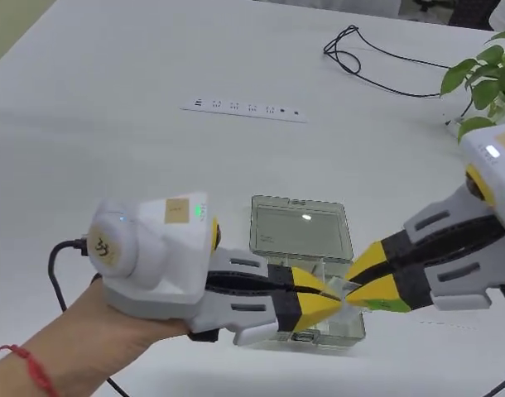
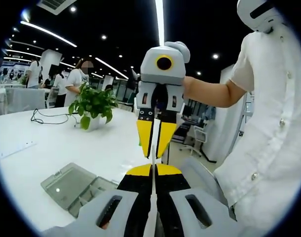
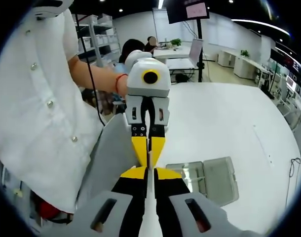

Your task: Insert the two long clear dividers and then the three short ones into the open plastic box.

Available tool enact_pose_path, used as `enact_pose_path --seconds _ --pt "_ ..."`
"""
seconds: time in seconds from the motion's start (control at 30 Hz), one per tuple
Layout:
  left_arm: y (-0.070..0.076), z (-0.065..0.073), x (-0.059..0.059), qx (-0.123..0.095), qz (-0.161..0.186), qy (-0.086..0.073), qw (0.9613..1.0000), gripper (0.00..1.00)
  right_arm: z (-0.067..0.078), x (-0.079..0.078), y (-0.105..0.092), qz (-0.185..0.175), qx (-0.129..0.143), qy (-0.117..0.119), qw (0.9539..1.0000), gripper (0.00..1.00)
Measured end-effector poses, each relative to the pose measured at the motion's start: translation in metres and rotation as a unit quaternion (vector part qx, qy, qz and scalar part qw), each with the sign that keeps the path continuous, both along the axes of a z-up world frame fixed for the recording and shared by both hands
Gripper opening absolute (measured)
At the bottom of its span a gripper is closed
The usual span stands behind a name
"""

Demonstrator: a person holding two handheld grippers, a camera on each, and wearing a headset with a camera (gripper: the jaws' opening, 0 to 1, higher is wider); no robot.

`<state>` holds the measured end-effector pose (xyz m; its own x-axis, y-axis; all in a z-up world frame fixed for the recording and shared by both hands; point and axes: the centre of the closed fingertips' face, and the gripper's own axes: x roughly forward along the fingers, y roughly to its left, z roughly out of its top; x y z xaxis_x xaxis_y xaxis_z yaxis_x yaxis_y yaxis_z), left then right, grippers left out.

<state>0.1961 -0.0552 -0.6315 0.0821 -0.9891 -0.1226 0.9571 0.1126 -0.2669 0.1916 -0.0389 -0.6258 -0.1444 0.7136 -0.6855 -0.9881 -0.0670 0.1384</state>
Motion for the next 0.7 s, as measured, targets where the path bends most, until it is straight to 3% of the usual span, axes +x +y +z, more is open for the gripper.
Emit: enact_pose_path --seconds 0.4,0.7 --pt "0.0037 0.0016 -0.0003 -0.003 -0.004 -0.004 1.0 0.0 0.0007 -0.0027 0.0033 0.017 -0.001 0.01 0.9998 0.03" --pt "0.0044 0.0026 -0.0008 -0.006 -0.002 0.001 1.0 0.0 0.0025 -0.0045 0.0036 0.022 -0.003 -0.001 0.9997 0.02"
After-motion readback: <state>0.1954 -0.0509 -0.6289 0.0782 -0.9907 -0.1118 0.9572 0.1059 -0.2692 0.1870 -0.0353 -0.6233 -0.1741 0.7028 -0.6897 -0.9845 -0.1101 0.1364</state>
